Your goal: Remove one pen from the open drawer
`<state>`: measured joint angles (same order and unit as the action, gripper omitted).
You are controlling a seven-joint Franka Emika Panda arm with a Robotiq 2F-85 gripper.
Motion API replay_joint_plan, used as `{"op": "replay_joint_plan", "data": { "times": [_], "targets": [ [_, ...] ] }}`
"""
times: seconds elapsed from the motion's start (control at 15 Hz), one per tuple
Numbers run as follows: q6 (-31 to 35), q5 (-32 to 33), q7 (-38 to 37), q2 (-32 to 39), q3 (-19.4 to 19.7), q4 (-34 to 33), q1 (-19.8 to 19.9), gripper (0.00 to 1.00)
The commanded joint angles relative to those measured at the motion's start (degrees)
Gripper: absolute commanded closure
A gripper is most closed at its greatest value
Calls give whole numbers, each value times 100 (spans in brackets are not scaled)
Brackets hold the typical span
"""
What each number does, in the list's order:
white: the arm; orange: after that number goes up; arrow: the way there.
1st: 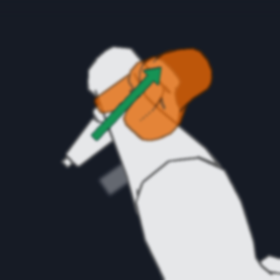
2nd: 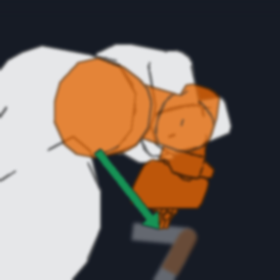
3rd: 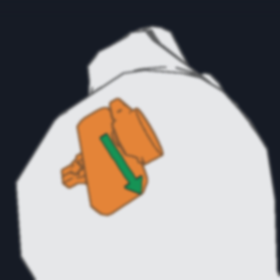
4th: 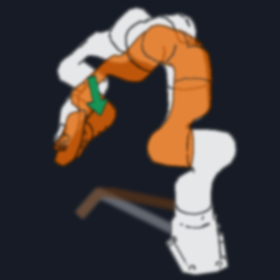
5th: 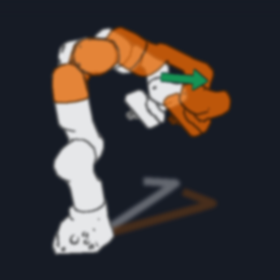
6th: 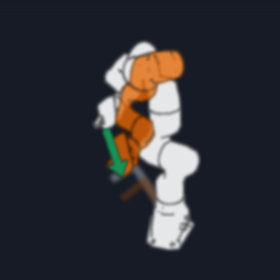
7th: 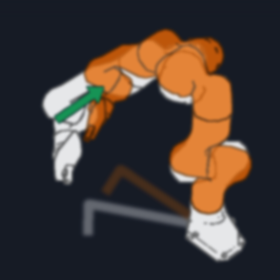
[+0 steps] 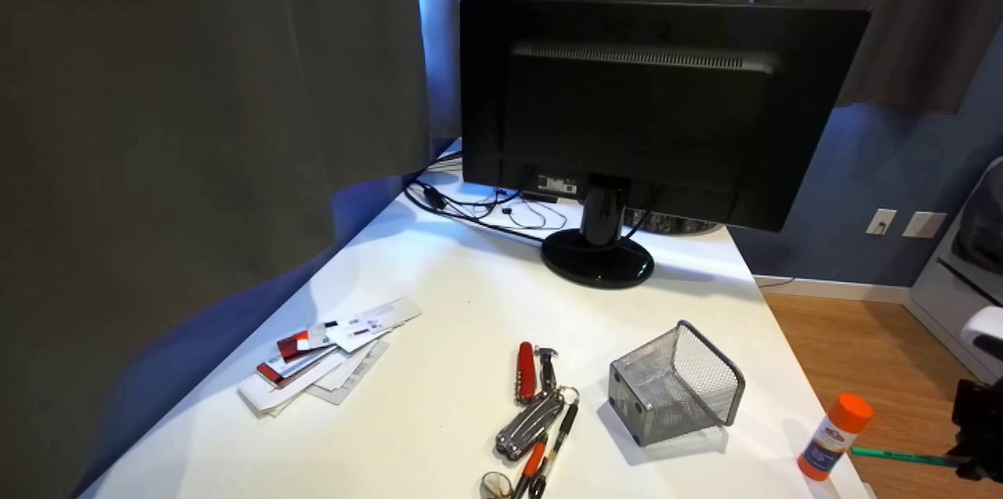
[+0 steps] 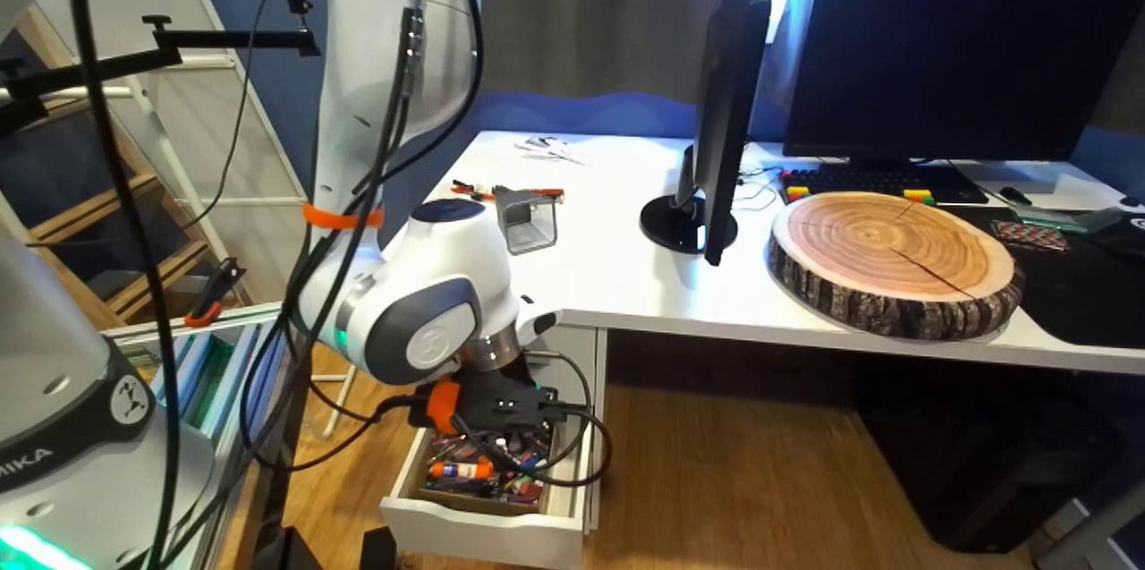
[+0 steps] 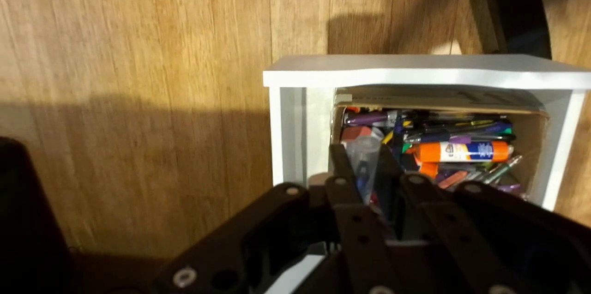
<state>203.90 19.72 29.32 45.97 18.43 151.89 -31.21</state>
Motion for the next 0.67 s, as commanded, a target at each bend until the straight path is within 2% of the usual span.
{"op": "replay_joint_plan", "data": {
  "times": [0.0,0.13,0.2,0.47,0.6],
  "targets": [
    [404,-252,311,-828,-55,760,90,96],
    [647,-394,473,-1156,-44,1050,107,96],
    [648,62,-21,-845,138,562,31,96],
    [1036,184,-165,-1056,279,556,-19,96],
    [1106,384,-318,-1203,158,523,80,96]
  ]
}}
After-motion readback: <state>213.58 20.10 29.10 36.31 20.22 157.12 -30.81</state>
